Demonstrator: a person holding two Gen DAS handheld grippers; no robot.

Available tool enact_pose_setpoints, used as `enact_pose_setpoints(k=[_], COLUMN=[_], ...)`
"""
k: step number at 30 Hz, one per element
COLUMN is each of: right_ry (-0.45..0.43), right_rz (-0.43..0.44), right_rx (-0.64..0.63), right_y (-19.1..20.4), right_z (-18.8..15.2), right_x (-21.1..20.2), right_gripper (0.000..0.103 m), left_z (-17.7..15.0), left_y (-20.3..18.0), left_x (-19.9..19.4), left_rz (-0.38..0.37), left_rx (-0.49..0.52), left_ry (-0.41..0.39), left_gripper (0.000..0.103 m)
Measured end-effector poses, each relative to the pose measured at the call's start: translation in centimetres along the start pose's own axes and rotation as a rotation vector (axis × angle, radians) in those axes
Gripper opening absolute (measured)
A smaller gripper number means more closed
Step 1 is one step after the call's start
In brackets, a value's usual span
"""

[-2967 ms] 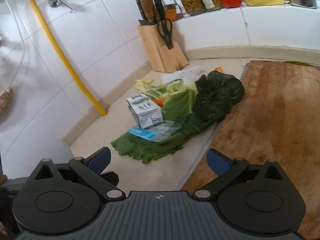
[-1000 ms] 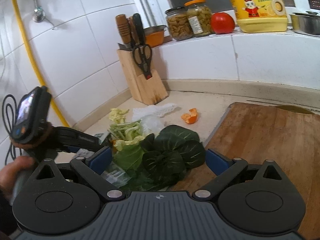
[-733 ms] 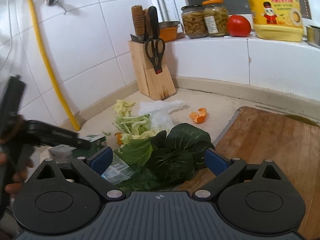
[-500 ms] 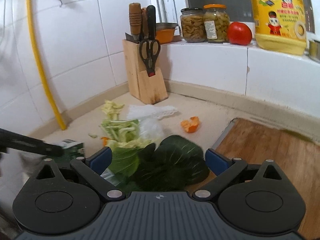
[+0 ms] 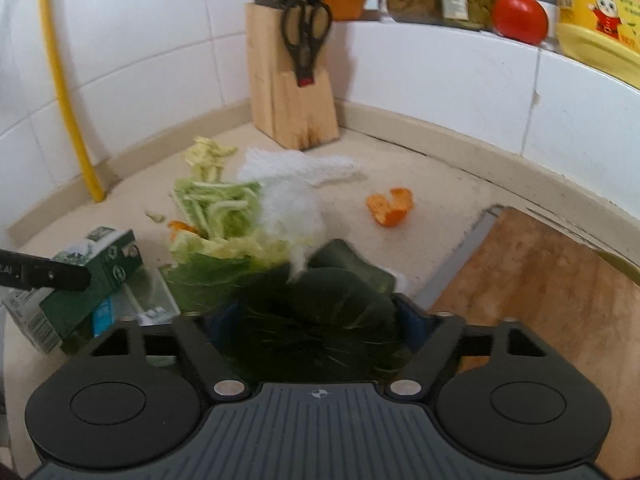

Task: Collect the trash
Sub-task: 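Grasp the white milk carton with the left tool while the right tool grasps the dark leafy greens, then lift the milk carton with the left tool while the right tool holds the greens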

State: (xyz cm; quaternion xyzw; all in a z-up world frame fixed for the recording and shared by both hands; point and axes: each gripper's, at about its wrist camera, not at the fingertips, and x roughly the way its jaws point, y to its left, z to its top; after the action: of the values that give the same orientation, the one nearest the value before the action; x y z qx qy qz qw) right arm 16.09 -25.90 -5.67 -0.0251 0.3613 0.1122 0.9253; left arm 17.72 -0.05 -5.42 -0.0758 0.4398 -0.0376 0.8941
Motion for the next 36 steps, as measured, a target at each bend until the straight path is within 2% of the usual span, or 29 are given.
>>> enact_pose_setpoints(k=[4, 8, 12, 15, 24, 32, 36], right_ry=[0.028, 0.035, 0.042, 0.04, -0.008, -0.027, -0.024], right_rz=[0.017, 0.076, 0.153, 0.198, 0.296, 0.334, 0.339], right_rx=[0.025, 0.134, 0.303, 0.398, 0.559, 0.557, 0.532], right_y=[-0.5, -1.9, -4.2, -5.4, -7.2, -5.9, -5.0], right_z=[0.1, 0.3, 0.0, -0.4, -0.7, -0.4, -0.3], right_x=[-0.1, -1.0, -2.0, -2.9, -5.4, -6.5, -6.6], right_gripper=[0.071, 0.066, 0.06, 0.059, 0.057, 0.057, 0.057], left_z=[0.0, -0.1, 0.1, 0.1, 0.1, -0.5, -1.6], left_y=[-0.2, 0.1, 0.8, 1.2, 1.6, 2.3, 2.7], left_x=[1.5, 0.4, -0.9, -1.7, -4.1, -5.8, -5.8], left_rz=[0.047, 0.013, -0.036, -0.081, -0.166, -0.201, -0.199], left_rx=[0.02, 0.01, -0.036, -0.06, -0.081, -0.084, -0.084], left_ry=[0.04, 0.015, -0.002, -0.012, -0.054, -0.084, -0.071], left_gripper=[0.048, 0.047, 0.047, 0.047, 0.047, 0.048, 0.047])
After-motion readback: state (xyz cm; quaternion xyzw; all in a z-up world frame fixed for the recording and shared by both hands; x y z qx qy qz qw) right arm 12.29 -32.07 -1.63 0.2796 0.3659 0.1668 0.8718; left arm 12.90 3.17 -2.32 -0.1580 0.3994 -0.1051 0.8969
